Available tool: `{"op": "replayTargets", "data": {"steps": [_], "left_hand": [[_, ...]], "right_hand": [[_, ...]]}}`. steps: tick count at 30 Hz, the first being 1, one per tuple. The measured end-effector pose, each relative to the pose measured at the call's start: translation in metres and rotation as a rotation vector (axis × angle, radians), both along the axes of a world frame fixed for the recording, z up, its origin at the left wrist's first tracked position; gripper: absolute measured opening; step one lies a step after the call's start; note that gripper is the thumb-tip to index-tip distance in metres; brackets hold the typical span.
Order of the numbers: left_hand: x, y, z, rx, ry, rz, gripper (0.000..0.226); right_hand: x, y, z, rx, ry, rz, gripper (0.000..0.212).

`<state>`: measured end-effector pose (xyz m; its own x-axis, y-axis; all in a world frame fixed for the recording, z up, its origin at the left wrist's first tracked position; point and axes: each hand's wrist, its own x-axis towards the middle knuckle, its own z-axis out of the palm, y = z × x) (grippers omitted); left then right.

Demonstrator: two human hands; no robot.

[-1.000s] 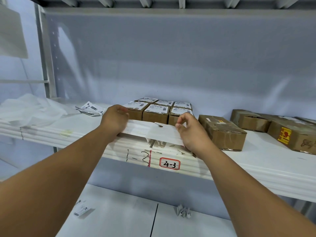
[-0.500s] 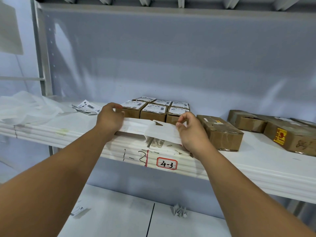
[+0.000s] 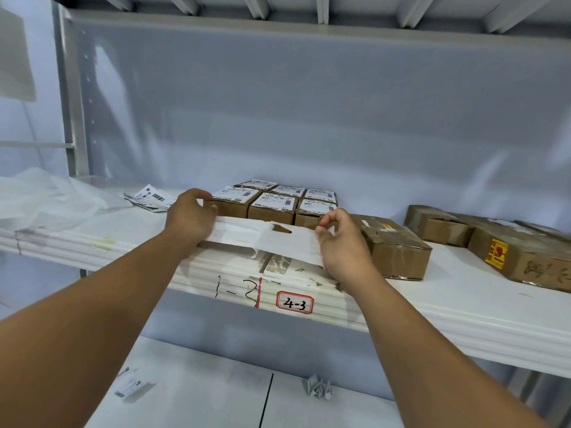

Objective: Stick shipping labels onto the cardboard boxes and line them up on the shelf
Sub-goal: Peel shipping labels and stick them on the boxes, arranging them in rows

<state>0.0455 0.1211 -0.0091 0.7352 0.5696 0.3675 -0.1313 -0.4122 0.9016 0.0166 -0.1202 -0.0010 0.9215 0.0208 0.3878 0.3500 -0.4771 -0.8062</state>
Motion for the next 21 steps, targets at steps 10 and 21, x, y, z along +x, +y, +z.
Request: {"op": "replayTargets", "data": {"steps": [10, 21], "left_hand": [[-0.01, 0.022, 0.003, -0.076, 0.055, 0.011, 0.025], [-0.029, 0.061, 0.005, -0.027, 0.031, 0.228, 0.026]], "right_hand": [[-0.003, 0.0, 0.002, -0.034, 0.018, 0.041, 0.005], [0.001, -0.005, 0.003, 0.121, 0.089, 0.049, 0.01]]}}
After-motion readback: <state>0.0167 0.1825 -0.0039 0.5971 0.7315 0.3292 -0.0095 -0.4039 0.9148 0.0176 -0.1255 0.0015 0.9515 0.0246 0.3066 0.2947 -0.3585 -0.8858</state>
